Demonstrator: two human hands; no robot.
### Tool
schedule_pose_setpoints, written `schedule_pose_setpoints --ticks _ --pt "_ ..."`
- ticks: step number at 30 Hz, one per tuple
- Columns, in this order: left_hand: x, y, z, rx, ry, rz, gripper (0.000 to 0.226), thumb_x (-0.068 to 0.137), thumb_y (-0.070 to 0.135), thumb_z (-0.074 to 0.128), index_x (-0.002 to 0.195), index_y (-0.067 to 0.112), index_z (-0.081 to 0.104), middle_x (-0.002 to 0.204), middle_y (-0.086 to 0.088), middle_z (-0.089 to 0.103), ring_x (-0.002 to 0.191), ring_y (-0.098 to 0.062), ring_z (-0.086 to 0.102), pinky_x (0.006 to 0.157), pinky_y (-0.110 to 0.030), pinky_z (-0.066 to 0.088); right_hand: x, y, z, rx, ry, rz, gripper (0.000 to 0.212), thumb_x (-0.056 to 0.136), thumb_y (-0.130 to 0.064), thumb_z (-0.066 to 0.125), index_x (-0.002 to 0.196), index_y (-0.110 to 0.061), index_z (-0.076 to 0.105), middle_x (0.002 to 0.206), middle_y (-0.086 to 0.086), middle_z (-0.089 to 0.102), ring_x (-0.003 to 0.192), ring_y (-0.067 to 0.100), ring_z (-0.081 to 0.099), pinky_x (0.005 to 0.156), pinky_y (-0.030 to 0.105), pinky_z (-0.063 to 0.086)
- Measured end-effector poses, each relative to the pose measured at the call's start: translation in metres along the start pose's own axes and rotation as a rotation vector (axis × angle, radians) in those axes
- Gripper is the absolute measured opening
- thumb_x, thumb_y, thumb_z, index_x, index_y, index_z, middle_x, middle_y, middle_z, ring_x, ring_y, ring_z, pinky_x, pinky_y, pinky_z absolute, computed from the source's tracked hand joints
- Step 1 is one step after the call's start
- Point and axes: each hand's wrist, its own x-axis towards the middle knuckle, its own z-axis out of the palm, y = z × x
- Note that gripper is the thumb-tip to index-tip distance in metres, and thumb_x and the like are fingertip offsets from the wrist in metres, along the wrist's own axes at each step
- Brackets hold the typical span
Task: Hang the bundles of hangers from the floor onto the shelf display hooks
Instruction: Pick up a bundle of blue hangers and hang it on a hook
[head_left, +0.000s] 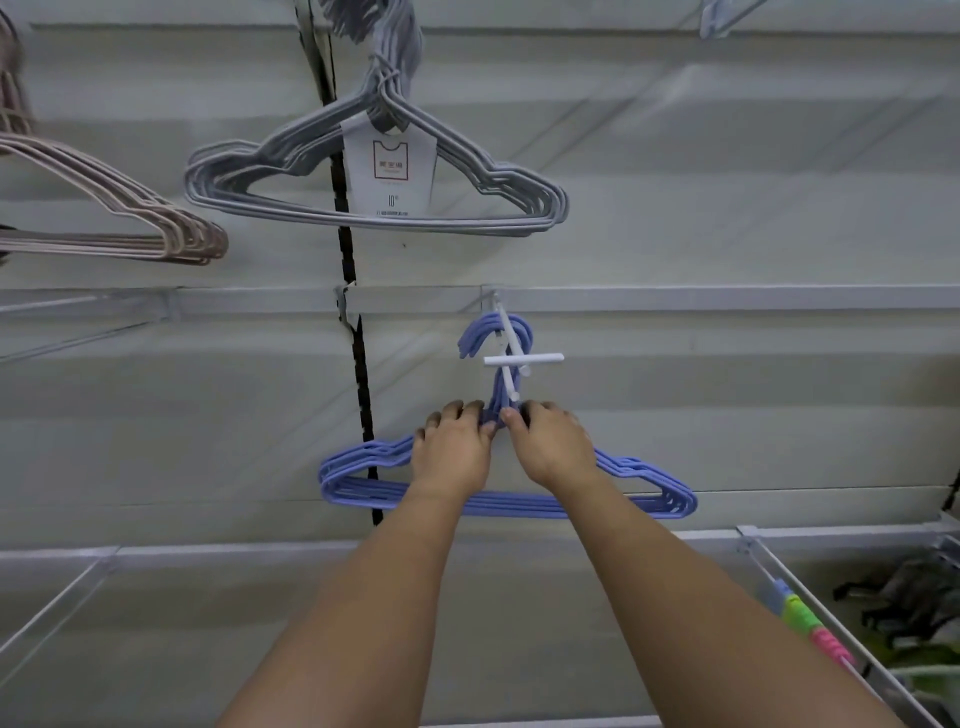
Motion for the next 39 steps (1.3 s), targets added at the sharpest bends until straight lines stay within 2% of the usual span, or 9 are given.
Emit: schedule_pose_setpoints --ticks 4,7,11,15,23,27,32,39 --pt "-0.008 0.007 0.003 -0.08 0.042 -0.091 0.049 0.1 0.042 0.034 0.145 0.021 0.032 0.152 -0.008 0.028 0.139 -0.03 0.025 0.112 -0.045 0.025 -0.01 0.011 -0.005 -0.043 -0.011 -0.016 0.053 0.099 -0.049 0.033 0.14 -0.017 0.04 0.142 0.01 0.042 0.128 0.032 0.039 0.105 0.041 0.031" --pt "-0.016 0.009 0.007 -0.079 0.075 -0.116 0.051 0.101 0.036 0.036 0.147 0.019 0.027 0.154 -0.01 0.023 0.141 -0.032 0.02 0.113 -0.045 0.024 -0.022 0.021 -0.007 -0.079 -0.026 -0.051 0.056 0.099 -0.047 0.034 0.146 -0.018 0.028 0.147 0.01 0.035 0.131 0.032 0.036 0.107 0.042 0.03" --pt "-0.038 0.012 0.01 -0.042 0.108 -0.131 0.052 0.101 0.032 0.036 0.149 0.019 0.02 0.158 -0.008 0.013 0.144 -0.031 0.012 0.115 -0.044 0.019 -0.038 0.032 -0.01 -0.078 -0.022 -0.082 0.056 0.099 -0.046 0.035 0.147 -0.019 0.025 0.148 0.008 0.033 0.129 0.031 0.037 0.105 0.042 0.032" --pt "-0.065 0.018 0.014 -0.11 0.112 -0.194 0.057 0.102 0.033 0.034 0.152 0.02 0.011 0.16 -0.003 0.002 0.147 -0.024 0.002 0.116 -0.04 0.015 -0.061 0.045 -0.014 -0.014 -0.038 -0.105 0.056 0.099 -0.044 0.038 0.147 -0.018 0.027 0.153 0.008 0.027 0.136 0.03 0.032 0.11 0.041 0.027" --pt "-0.139 0.023 0.041 -0.175 0.036 -0.233 0.055 0.101 0.033 0.036 0.15 0.012 0.021 0.157 -0.008 0.019 0.143 -0.026 0.022 0.114 -0.045 0.023 -0.129 0.079 -0.008 0.029 -0.175 -0.128 0.056 0.1 -0.042 0.038 0.148 -0.016 0.028 0.155 0.007 0.025 0.141 0.024 0.027 0.113 0.036 0.025" --pt "-0.176 0.023 0.056 -0.203 -0.005 -0.254 0.052 0.1 0.029 0.039 0.146 0.006 0.029 0.151 -0.014 0.032 0.136 -0.03 0.033 0.11 -0.036 0.028 -0.172 0.097 -0.002 0.07 -0.217 -0.099 0.054 0.099 -0.041 0.04 0.146 -0.015 0.032 0.151 0.006 0.032 0.136 0.026 0.034 0.11 0.035 0.028" --pt "-0.219 0.031 0.067 -0.236 -0.127 -0.259 0.053 0.101 0.035 0.033 0.147 0.011 0.026 0.149 -0.012 0.035 0.132 -0.03 0.038 0.105 -0.038 0.034 -0.226 0.123 0.003 0.095 -0.257 0.022 0.053 0.099 -0.041 0.042 0.144 -0.016 0.035 0.148 0.008 0.037 0.134 0.027 0.037 0.109 0.035 0.032" --pt "-0.269 0.046 0.087 -0.238 -0.271 -0.096 0.054 0.101 0.035 0.032 0.147 0.008 0.027 0.153 -0.012 0.031 0.136 -0.028 0.035 0.109 -0.034 0.029 -0.305 0.15 -0.003 0.08 -0.222 0.23 0.052 0.1 -0.04 0.039 0.145 -0.015 0.033 0.149 0.008 0.037 0.134 0.027 0.039 0.108 0.035 0.033"
